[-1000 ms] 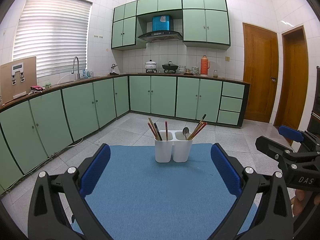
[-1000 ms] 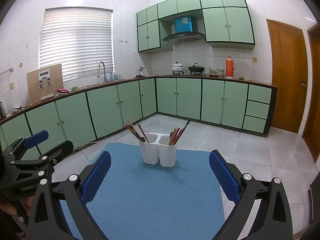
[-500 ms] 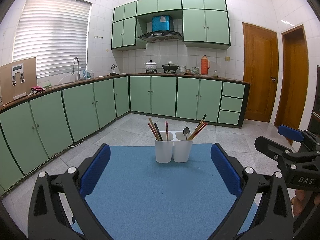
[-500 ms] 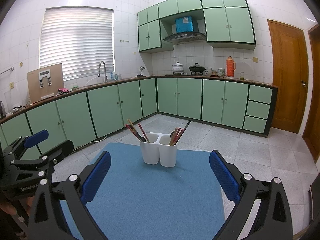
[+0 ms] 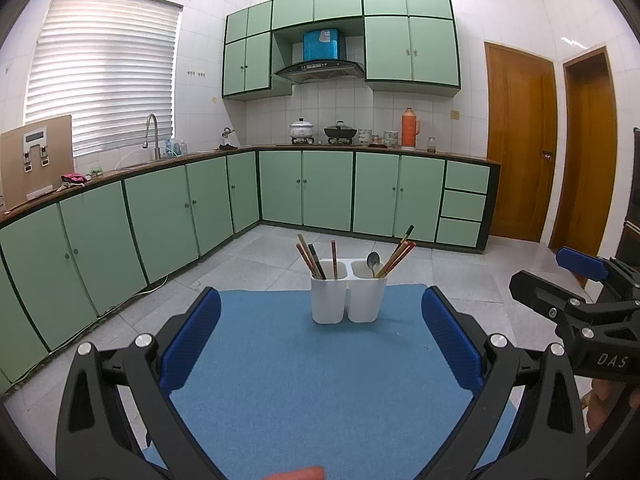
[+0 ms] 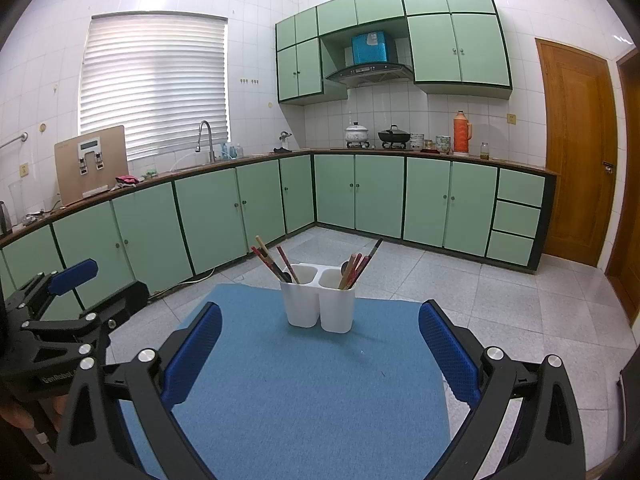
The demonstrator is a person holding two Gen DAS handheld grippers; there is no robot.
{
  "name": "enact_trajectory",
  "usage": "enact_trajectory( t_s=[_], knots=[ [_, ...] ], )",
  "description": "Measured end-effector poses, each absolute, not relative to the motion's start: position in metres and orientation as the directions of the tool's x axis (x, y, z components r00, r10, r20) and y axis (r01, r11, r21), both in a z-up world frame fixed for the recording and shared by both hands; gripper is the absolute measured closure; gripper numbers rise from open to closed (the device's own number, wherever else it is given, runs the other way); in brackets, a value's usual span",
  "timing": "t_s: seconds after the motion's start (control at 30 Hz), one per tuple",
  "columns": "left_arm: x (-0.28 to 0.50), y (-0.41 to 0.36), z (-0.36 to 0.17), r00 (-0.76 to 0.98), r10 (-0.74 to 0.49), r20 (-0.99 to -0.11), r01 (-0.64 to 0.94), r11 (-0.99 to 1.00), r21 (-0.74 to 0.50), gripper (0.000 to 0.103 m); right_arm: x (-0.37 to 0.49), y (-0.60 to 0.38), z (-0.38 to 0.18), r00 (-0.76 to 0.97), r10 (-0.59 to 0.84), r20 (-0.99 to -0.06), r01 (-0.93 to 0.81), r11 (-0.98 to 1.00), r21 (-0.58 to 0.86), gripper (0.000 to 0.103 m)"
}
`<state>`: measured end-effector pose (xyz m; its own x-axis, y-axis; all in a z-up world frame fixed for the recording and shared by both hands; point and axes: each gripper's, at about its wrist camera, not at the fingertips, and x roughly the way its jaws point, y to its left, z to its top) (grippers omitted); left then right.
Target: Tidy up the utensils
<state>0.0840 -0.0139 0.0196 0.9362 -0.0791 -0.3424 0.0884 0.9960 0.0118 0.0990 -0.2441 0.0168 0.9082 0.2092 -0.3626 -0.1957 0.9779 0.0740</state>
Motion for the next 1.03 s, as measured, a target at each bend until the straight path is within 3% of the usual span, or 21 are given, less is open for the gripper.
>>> enact_trajectory(
  t_s=[1.03],
  knots=[
    [0.0888, -0.0172, 0.0163, 0.936, -0.066, -0.347, 0.072, 0.997, 0.003, 0.006, 0.0998, -0.2437, 0.0101, 0.906, 0.209, -0.369, -0.196, 0.978, 0.073, 0.006]
  ],
)
